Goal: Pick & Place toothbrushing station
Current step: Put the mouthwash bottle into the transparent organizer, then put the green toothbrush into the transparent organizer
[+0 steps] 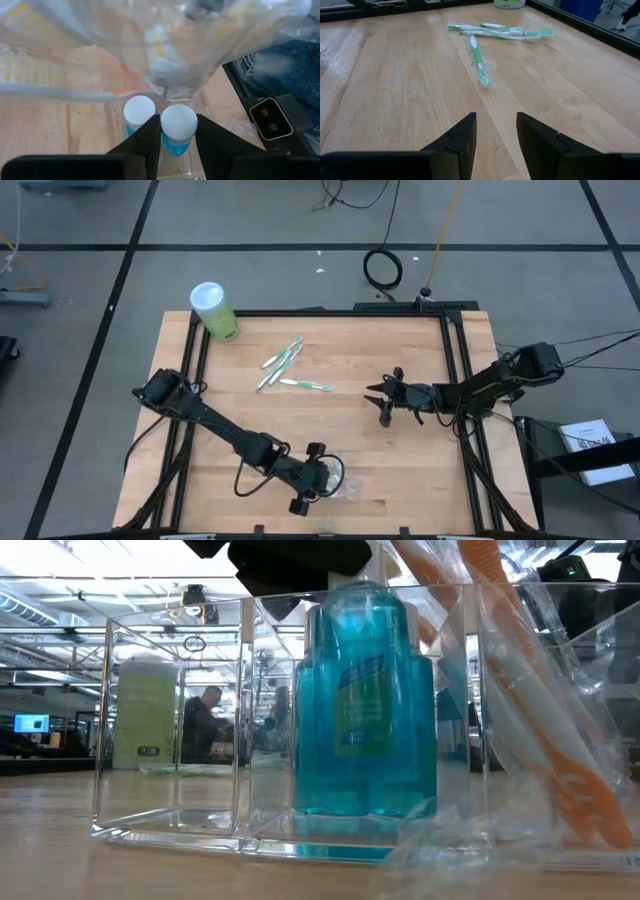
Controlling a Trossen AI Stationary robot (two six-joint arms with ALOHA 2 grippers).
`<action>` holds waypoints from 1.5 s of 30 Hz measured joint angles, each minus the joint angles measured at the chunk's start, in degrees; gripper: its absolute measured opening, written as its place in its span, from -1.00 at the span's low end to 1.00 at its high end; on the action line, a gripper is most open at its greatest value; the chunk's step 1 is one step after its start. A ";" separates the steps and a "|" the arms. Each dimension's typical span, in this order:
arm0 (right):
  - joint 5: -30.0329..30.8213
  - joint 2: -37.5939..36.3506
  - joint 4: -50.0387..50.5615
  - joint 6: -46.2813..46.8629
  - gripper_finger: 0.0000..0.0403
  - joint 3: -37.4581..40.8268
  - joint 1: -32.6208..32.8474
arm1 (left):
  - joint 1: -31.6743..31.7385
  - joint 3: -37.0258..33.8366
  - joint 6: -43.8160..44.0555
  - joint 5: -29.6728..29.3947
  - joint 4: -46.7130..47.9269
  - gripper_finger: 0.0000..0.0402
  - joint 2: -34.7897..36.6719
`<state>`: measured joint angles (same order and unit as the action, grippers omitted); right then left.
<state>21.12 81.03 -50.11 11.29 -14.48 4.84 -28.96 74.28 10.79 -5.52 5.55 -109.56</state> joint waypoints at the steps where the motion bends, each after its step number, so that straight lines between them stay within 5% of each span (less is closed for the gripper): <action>1: 0.00 0.00 0.02 0.02 -0.36 0.02 0.00 | -0.01 0.00 0.08 0.00 0.00 -0.41 0.00; 12: 0.00 0.00 0.07 0.02 -0.36 0.00 0.00 | -0.01 -0.04 -0.05 0.04 0.03 -0.15 0.00; 32: 0.00 0.00 0.28 0.01 -0.36 0.01 0.01 | 0.08 0.40 -3.24 -1.21 1.56 -0.13 11.37; 45: -0.17 0.00 0.26 -0.05 -0.36 0.01 0.02 | 0.51 0.48 -1.90 -29.18 25.01 -0.13 23.92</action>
<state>20.95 81.03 -49.84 11.24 -14.47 4.86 -28.45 74.76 8.89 -34.70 30.56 -85.63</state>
